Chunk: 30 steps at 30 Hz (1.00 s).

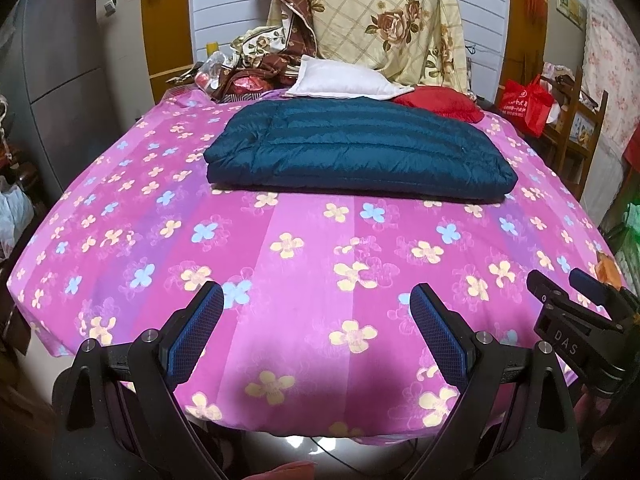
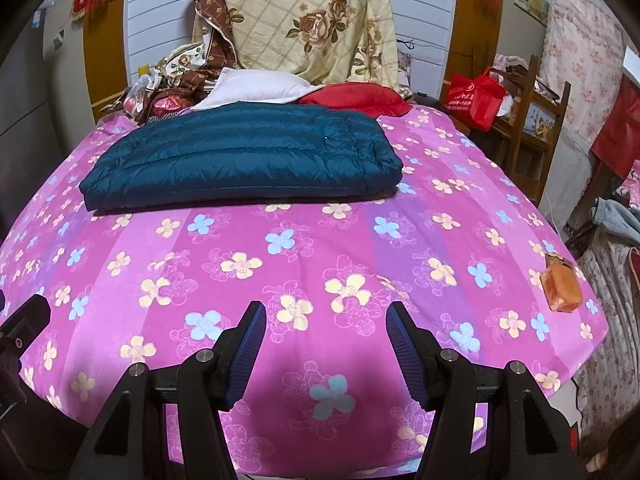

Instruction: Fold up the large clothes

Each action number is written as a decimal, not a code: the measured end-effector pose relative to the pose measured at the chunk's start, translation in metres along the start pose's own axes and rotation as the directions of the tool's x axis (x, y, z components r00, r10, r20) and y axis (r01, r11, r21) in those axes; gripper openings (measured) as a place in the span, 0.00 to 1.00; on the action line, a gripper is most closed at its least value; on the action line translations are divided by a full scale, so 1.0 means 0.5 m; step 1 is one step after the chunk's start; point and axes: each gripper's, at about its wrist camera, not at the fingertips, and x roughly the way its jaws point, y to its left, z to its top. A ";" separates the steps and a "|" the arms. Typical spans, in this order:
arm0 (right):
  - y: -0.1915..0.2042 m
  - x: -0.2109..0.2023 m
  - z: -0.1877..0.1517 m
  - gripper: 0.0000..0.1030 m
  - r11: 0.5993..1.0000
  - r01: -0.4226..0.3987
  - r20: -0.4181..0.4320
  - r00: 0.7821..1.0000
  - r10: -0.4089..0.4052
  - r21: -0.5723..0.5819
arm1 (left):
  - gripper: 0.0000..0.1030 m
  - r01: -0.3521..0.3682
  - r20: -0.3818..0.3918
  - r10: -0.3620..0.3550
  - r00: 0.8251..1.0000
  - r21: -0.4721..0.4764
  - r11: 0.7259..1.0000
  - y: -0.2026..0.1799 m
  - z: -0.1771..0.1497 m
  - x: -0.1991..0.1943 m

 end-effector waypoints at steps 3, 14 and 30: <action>0.001 0.001 0.000 0.58 1.000 -0.001 -0.004 1.000 0.001 -0.007 | 0.92 0.001 -0.008 -0.001 1.000 0.001 1.000 0.003 -0.002 0.005; 0.006 0.004 -0.002 0.58 1.000 0.001 -0.010 1.000 -0.001 -0.015 | 0.92 0.013 -0.024 -0.013 1.000 0.001 1.000 0.006 -0.007 0.014; 0.006 0.009 -0.004 0.59 1.000 -0.001 -0.014 1.000 0.000 -0.022 | 0.92 0.015 -0.038 -0.015 0.999 -0.001 1.000 0.010 -0.011 0.022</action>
